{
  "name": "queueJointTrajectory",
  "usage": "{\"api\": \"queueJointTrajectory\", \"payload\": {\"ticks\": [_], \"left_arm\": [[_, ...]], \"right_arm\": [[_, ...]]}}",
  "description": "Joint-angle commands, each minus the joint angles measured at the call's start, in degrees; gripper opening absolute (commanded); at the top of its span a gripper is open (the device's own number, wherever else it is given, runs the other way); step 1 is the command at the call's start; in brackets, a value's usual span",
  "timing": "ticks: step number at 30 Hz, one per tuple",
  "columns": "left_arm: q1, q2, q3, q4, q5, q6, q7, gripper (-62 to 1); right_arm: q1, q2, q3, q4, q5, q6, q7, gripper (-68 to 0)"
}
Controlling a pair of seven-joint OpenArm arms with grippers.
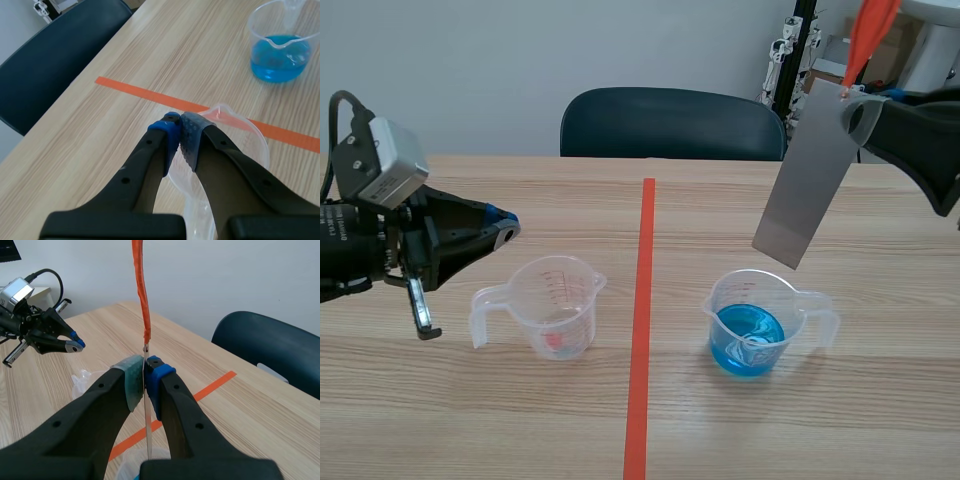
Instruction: Do the redox reaction experiment. raise the plate out of the solution
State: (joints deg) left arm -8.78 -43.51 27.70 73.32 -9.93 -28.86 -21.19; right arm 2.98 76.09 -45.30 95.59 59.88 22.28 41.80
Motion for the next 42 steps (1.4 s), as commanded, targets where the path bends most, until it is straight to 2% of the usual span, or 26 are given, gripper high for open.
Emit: {"api": "queueJointTrajectory", "payload": {"ticks": [1, 7, 15, 17, 20, 30, 34, 42], "left_arm": [[-1.8, 1.5, 0.0, 0.0, -0.7, -0.1, 1.0, -58.4], [-6.3, 7.2, 2.7, -0.3, 3.6, -0.5, 3.7, -58.4], [-10.4, 13.0, 4.3, -0.3, 5.6, -3.1, 7.0, -58.3], [-11.5, 14.4, 4.7, -0.3, 6.8, -3.9, 9.0, -58.3], [-13.1, 16.3, 5.5, -0.3, 6.8, -5.7, 11.4, -58.3], [-17.6, 21.5, 5.9, -0.3, 7.2, -9.3, 15.4, -58.3], [-18.9, 23.3, 7.8, -0.3, 9.4, -9.5, 16.8, -58.3], [-19.1, 27.3, 10.7, -0.3, 10.8, -10.5, 18.7, -58.3]], "right_arm": [[1.0, 1.2, 1.5, 1.3, 1.0, 0.3, 0.3, -67.1], [1.0, 1.8, 3.6, 2.4, 2.3, 0.3, -3.5, -67.1], [1.0, 1.8, 5.7, 2.4, 2.3, 0.5, -6.3, -67.1], [1.0, 1.9, 6.0, 2.4, 2.3, 1.6, -7.1, -67.1], [1.0, 1.9, 6.3, 2.4, 2.3, 3.3, -8.1, -67.1], [1.0, 1.9, 6.8, 2.3, 2.3, 3.3, -9.1, -67.1], [1.0, 1.9, 6.8, 2.3, 2.3, 3.3, -9.2, -67.1], [1.0, 1.9, 6.8, 2.3, 2.3, 3.3, -9.4, -67.1]]}}
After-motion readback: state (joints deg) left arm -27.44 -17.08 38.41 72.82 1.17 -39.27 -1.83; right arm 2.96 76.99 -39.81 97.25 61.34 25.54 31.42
